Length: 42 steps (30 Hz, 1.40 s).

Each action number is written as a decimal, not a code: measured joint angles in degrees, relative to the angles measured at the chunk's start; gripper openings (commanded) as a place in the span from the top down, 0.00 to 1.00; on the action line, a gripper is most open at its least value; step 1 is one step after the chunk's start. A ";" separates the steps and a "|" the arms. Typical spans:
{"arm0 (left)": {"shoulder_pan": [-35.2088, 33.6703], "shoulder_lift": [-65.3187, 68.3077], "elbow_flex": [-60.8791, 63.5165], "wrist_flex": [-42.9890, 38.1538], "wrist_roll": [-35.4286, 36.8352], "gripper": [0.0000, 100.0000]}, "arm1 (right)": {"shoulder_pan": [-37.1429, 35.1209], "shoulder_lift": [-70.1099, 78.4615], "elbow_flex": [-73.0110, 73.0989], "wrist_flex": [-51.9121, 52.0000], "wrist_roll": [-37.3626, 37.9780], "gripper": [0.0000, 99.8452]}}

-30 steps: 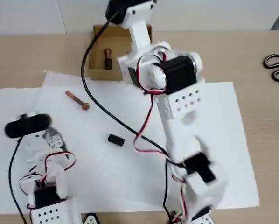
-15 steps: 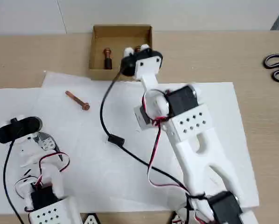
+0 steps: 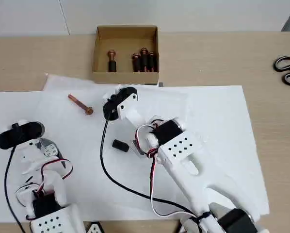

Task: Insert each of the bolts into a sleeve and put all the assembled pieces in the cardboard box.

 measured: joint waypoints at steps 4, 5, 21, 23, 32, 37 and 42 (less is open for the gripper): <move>0.00 0.00 0.00 2.02 0.00 1.00 | -0.09 0.00 0.44 -1.58 0.53 0.71; 0.00 0.00 0.00 2.81 0.00 1.00 | 0.00 0.26 0.44 -1.85 1.14 0.71; 0.00 0.00 0.00 5.36 0.00 1.00 | -3.78 8.79 0.44 -11.69 5.27 0.71; 0.00 0.00 0.00 5.36 0.00 1.00 | -4.04 10.20 0.44 -12.57 5.27 0.71; 0.00 0.00 0.00 5.36 0.00 1.00 | -5.54 15.74 0.44 -18.02 7.21 0.71; 0.00 0.00 0.00 5.36 0.00 1.00 | -5.71 18.29 0.18 -21.10 7.21 0.71; 0.00 0.00 0.00 5.36 0.00 1.00 | -6.15 20.40 0.26 -22.07 7.21 0.71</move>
